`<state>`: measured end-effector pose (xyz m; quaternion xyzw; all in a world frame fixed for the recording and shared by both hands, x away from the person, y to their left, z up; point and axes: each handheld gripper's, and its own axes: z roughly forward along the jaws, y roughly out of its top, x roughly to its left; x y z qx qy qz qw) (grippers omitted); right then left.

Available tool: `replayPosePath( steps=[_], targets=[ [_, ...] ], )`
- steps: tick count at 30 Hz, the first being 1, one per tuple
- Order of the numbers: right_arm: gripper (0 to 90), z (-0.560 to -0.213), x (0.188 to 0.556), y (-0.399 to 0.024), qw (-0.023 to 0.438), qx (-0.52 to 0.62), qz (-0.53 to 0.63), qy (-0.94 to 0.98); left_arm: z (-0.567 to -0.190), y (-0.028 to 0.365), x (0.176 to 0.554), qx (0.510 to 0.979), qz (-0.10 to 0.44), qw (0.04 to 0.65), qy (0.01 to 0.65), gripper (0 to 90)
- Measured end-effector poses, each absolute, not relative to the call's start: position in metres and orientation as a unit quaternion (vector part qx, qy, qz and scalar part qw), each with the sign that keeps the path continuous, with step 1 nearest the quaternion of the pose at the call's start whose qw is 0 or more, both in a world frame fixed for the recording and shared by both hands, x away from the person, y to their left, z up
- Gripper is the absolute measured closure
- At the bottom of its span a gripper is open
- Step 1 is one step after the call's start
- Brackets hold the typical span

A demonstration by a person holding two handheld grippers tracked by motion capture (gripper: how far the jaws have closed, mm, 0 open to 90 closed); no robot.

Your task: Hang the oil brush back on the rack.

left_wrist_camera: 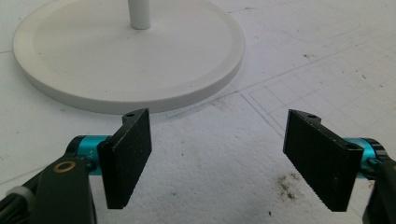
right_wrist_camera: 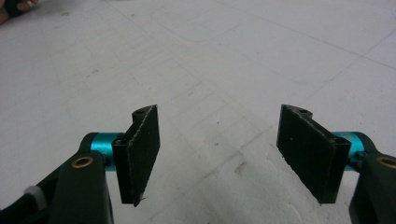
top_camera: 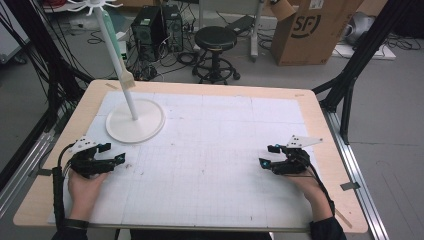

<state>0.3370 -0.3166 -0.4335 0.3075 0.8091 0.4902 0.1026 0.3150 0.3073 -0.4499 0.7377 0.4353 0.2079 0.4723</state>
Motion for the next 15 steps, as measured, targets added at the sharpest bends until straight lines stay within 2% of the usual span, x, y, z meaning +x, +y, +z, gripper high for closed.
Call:
replayPosePath(
  steps=[15],
  targets=[
    [28.2, -0.4362, 0.3371, -0.3201, 0.105, 0.319, 0.493, 0.803, -0.4499, 0.3066, 0.3146, 0.740, 0.209, 0.471, 0.432, 24.2]
  ],
)
